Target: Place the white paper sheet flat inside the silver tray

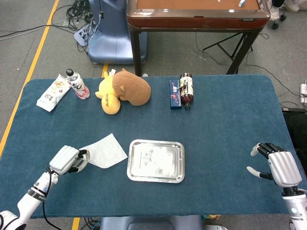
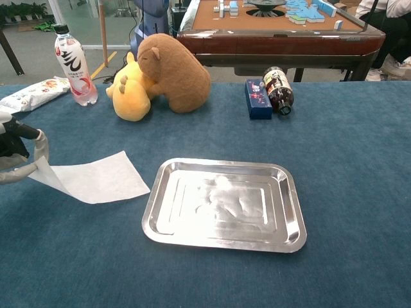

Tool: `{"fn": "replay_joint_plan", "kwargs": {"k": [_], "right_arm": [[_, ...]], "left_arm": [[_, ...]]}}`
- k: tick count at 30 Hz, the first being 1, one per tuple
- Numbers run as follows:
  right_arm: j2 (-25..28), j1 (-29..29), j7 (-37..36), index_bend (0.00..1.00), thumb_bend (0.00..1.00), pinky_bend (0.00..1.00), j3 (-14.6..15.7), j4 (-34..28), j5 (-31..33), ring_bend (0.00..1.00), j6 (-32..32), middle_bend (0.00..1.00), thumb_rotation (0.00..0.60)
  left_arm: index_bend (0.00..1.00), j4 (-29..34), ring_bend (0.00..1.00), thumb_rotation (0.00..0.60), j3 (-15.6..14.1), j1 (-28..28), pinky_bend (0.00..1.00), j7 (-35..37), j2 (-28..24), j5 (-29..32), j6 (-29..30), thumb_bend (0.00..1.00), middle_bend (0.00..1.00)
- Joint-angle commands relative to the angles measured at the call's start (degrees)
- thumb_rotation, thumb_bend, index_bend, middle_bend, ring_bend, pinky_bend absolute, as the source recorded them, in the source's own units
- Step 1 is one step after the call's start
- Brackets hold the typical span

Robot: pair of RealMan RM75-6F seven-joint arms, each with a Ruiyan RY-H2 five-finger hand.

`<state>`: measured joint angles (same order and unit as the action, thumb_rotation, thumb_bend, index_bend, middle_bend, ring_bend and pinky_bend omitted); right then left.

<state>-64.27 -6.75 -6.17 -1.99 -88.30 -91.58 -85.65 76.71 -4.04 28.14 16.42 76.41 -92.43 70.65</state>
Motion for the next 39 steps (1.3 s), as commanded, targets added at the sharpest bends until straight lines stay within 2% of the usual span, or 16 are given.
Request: {"fn": "replay_joint_plan", "kwargs": {"k": [1, 8, 13, 29, 39], "right_arm": [[-0.01, -0.03, 0.02, 0.5, 0.06, 0.47, 0.0, -0.01, 0.01, 0.34, 0.06, 0.43, 0.6], [-0.02, 0.02, 0.02, 0.5, 0.06, 0.47, 0.0, 0.0, -0.05, 0.34, -0.08, 0.43, 0.6], [0.04, 0.05, -0.07, 0.5, 0.06, 0.47, -0.01, -0.04, -0.08, 0.34, -0.17, 0.43, 0.6], [0.5, 0.27, -0.92, 0.5, 0.06, 0.47, -0.05, -0.12, -0.22, 0.34, -0.67, 0.43, 0.6], [0.26, 0.16, -0.49, 0.5, 0.06, 0.47, 0.06, -0.14, -0.35, 0.34, -0.41, 0.43, 0.6]], "left_arm": [[0.7, 0.24, 0.8, 0.6, 0.29, -0.05, 0.91, 0.41, -0.25, -0.46, 0.65, 0.52, 0.95], [0.7, 0.94, 0.8, 0.6, 0.97, -0.05, 0.91, 1.59, -0.46, -4.48, 5.32, 0.52, 0.95], [0.7, 2.68, 0.8, 0.6, 1.59, 0.51, 0.91, 0.97, -0.67, -6.0, 6.49, 0.52, 0.95], [0.7, 9.68, 0.79, 0.6, 4.56, 3.87, 0.9, -4.57, -1.59, -6.0, 3.63, 0.52, 0.94], [0.67, 14.07, 0.75, 0.6, 6.08, 5.67, 0.85, -3.67, -4.09, -5.07, 1.89, 0.5, 0.89]]}}
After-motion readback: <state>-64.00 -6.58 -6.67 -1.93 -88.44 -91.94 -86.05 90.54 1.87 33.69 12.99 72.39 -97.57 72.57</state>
